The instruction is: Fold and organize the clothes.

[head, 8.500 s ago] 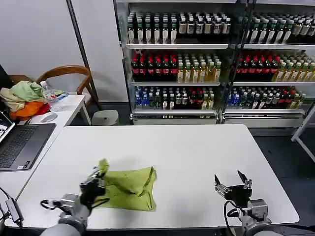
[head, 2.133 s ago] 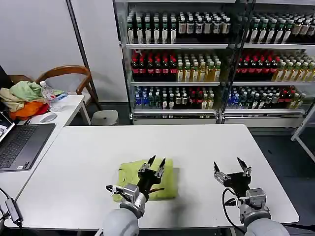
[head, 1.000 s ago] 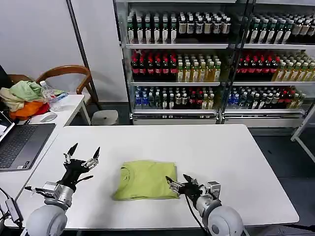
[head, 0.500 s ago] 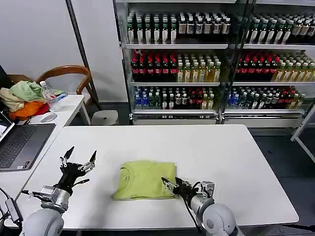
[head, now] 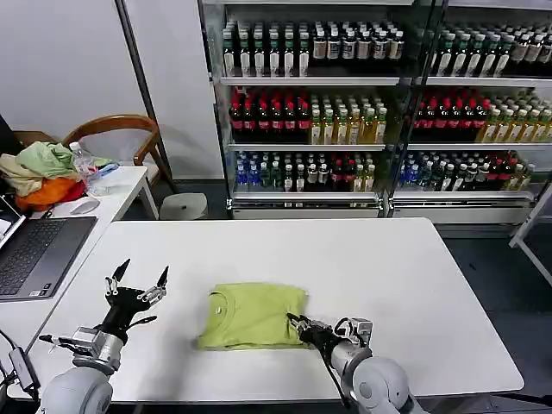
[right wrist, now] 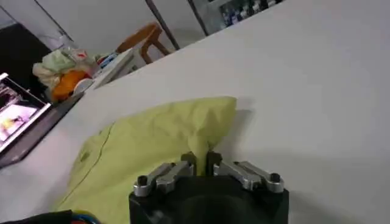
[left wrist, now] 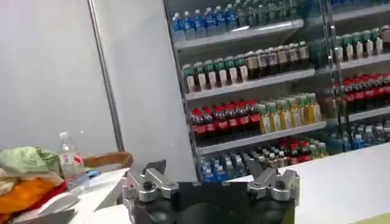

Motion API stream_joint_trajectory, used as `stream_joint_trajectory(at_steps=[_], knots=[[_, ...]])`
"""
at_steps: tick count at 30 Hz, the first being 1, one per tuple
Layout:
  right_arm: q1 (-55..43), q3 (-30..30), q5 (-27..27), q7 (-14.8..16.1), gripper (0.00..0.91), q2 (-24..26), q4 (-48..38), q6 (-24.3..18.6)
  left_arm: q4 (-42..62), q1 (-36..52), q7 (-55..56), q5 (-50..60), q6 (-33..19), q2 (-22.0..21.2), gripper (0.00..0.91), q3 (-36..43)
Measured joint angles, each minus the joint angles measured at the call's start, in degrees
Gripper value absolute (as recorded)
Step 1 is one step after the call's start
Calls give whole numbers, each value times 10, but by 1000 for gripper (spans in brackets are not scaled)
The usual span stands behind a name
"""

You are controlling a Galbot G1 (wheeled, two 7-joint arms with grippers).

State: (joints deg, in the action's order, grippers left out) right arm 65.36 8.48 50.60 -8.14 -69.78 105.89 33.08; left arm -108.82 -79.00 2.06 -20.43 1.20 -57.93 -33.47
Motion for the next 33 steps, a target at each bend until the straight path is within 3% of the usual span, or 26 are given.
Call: stream_joint_trajectory(at_steps=[18, 33], knots=[[-25, 44, -37, 5, 0, 1, -27, -12, 3, -4, 0, 3, -8, 1, 907, -2], [-50, 60, -80, 35, 0, -4, -66, -22, -6, -11, 0, 0, -4, 9, 907, -3]])
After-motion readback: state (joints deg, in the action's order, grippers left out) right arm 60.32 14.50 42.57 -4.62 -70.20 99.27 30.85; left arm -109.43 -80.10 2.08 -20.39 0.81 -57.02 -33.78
